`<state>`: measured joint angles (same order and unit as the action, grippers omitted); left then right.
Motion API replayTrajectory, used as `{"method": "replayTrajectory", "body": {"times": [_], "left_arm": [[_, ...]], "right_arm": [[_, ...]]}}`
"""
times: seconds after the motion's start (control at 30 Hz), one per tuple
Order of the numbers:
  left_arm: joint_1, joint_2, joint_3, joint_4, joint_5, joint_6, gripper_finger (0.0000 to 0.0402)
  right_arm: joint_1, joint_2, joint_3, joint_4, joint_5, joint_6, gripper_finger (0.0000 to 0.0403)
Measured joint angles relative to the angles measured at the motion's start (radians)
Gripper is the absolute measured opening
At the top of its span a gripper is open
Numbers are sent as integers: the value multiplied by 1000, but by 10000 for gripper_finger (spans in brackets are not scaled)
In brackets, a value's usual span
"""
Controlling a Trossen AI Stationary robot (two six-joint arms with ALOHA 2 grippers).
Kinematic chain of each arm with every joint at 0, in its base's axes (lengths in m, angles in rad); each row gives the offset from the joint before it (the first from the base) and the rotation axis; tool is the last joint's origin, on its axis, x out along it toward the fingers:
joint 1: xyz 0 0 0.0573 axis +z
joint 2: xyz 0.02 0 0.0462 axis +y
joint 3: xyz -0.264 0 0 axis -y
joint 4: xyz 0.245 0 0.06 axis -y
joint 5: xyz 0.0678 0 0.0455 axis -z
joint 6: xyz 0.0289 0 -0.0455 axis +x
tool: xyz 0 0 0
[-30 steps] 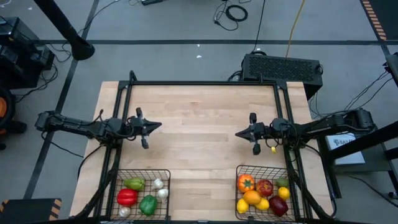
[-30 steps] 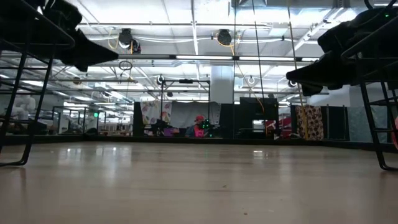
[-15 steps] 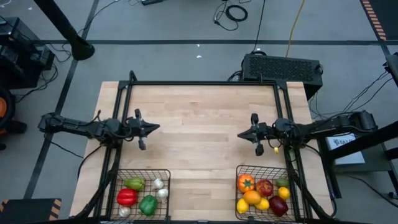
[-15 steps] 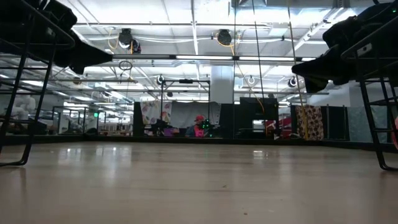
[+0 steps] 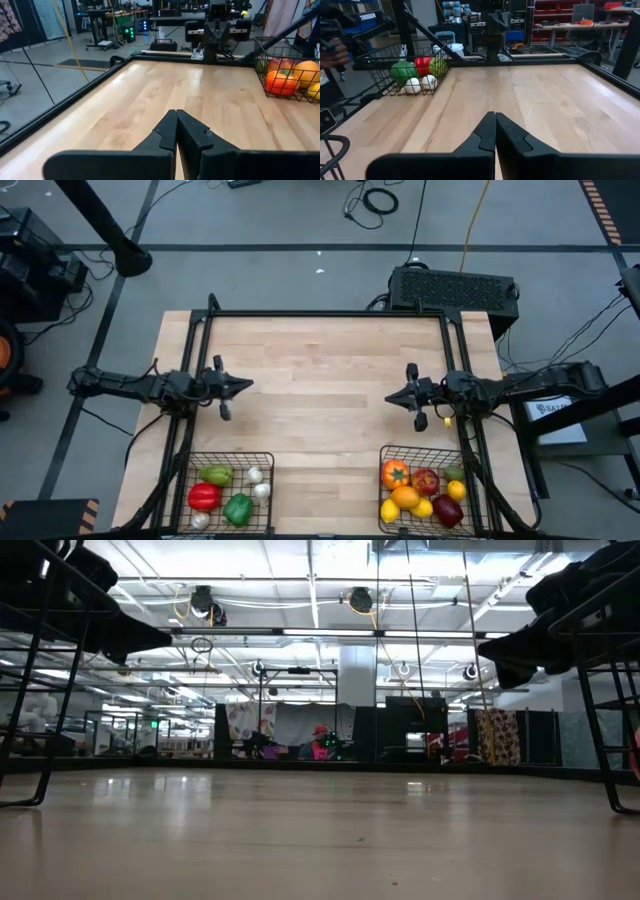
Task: Sort produce into baskets
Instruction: Return to Home Position
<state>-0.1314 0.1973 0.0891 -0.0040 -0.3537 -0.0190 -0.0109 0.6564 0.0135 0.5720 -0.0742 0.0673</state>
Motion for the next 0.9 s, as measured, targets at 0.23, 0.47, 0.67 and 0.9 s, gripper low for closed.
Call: {"method": "replayTrajectory", "body": {"times": [0.23, 0.47, 0.67, 0.9], "left_arm": [[0, -74, 0, -85, -2, -3, 10], [0, -183, 0, -187, -20, -26, 10], [0, -197, 0, -222, -43, -25, 10], [0, -197, 0, -222, -52, -9, 10]], "right_arm": [[0, -74, 0, -90, -4, 21, 0], [19, -172, 0, -179, -3, 36, 0], [40, -252, 0, -247, 2, 56, 0], [80, -343, 0, -337, 65, 92, 0]]}}
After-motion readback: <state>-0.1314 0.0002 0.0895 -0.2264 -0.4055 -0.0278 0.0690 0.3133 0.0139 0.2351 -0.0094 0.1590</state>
